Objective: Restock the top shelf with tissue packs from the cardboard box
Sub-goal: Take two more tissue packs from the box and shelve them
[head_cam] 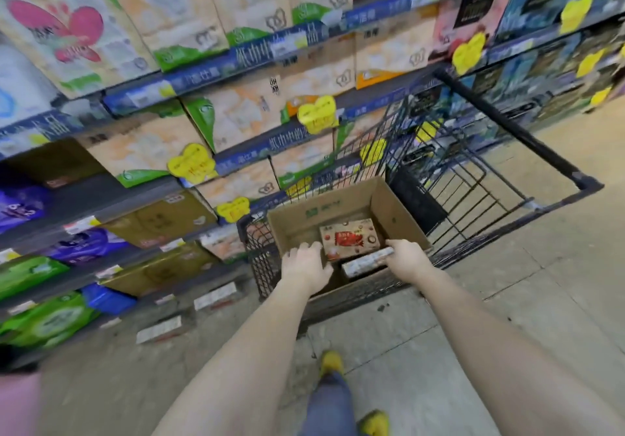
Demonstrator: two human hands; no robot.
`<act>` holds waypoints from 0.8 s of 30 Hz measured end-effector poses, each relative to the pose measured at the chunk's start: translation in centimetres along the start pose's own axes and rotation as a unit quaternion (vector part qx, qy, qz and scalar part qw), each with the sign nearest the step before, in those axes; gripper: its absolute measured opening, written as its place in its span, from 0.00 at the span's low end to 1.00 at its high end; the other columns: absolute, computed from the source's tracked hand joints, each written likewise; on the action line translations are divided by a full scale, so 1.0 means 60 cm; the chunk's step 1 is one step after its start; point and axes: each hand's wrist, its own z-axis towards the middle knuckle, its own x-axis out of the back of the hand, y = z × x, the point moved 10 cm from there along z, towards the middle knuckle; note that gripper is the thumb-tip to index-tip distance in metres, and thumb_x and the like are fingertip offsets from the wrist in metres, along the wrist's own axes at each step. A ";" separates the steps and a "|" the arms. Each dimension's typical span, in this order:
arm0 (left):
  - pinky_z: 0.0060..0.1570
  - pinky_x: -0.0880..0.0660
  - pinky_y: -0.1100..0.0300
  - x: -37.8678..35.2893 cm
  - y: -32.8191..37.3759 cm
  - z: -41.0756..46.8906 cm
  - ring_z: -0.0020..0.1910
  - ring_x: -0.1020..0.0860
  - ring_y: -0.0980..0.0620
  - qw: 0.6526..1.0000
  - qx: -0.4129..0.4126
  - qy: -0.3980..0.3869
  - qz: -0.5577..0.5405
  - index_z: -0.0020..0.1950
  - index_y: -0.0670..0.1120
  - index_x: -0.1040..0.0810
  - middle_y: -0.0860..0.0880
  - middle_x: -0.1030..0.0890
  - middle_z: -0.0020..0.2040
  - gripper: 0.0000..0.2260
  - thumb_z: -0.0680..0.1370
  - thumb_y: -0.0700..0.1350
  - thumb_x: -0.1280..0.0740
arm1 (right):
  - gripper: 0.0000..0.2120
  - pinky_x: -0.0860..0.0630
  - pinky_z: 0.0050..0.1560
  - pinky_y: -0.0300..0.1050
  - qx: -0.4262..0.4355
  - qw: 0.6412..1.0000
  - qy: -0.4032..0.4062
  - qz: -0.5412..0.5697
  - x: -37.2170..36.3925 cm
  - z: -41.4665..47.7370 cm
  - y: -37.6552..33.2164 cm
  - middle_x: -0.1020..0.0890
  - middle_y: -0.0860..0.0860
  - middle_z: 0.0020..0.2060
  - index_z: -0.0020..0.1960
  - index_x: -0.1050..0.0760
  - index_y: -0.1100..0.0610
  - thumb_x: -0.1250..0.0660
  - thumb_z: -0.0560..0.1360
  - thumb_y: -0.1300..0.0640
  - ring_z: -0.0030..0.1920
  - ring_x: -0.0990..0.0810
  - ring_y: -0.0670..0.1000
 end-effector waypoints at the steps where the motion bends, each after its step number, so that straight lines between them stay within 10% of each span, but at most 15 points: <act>1: 0.66 0.29 0.45 -0.008 0.004 0.015 0.67 0.25 0.39 1.000 0.004 -0.001 -0.002 0.75 0.49 0.30 0.43 0.23 0.68 0.24 0.81 0.58 0.37 | 0.24 0.23 0.64 0.52 0.003 1.000 -0.005 0.001 -0.002 0.016 0.002 0.22 0.58 0.69 0.76 0.30 0.57 0.38 0.80 0.60 0.66 0.23 0.61; 24: 0.67 0.28 0.45 -0.349 -0.017 0.308 0.67 0.24 0.41 0.947 0.178 -0.240 -0.122 0.71 0.48 0.26 0.44 0.21 0.68 0.21 0.83 0.57 0.37 | 0.18 0.27 0.63 0.46 -0.102 0.975 -0.169 -0.098 -0.149 0.383 0.183 0.21 0.58 0.67 0.69 0.25 0.60 0.40 0.82 0.57 0.66 0.22 0.58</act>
